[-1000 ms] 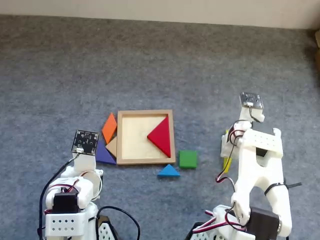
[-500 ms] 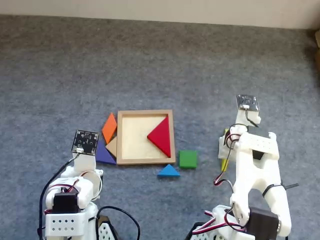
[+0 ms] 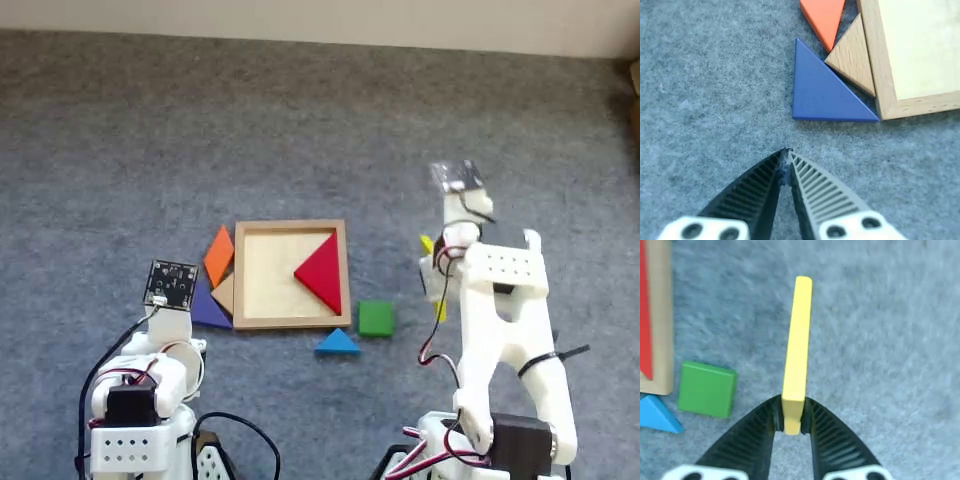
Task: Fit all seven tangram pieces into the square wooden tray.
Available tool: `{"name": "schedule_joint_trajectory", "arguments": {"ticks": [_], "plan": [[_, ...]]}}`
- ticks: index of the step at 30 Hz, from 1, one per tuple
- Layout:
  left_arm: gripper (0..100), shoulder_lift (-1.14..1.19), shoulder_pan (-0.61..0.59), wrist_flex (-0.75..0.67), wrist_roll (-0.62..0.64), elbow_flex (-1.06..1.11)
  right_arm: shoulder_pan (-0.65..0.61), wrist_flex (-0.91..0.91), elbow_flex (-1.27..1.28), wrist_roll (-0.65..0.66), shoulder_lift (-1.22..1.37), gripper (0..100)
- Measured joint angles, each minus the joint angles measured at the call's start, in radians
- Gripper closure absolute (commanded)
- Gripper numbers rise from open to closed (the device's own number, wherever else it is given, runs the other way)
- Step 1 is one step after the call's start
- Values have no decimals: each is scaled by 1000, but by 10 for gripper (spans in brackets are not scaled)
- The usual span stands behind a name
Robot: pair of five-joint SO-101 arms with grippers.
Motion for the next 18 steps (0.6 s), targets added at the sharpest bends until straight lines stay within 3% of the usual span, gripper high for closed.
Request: {"name": "schedule_joint_trajectory", "arguments": {"ticks": [10, 18], "plan": [[995, 0, 0, 0, 0, 0, -160, 23, -163, 276, 0, 993], [995, 0, 0, 0, 0, 0, -273, -218, -141, 543, 0, 993]]}}
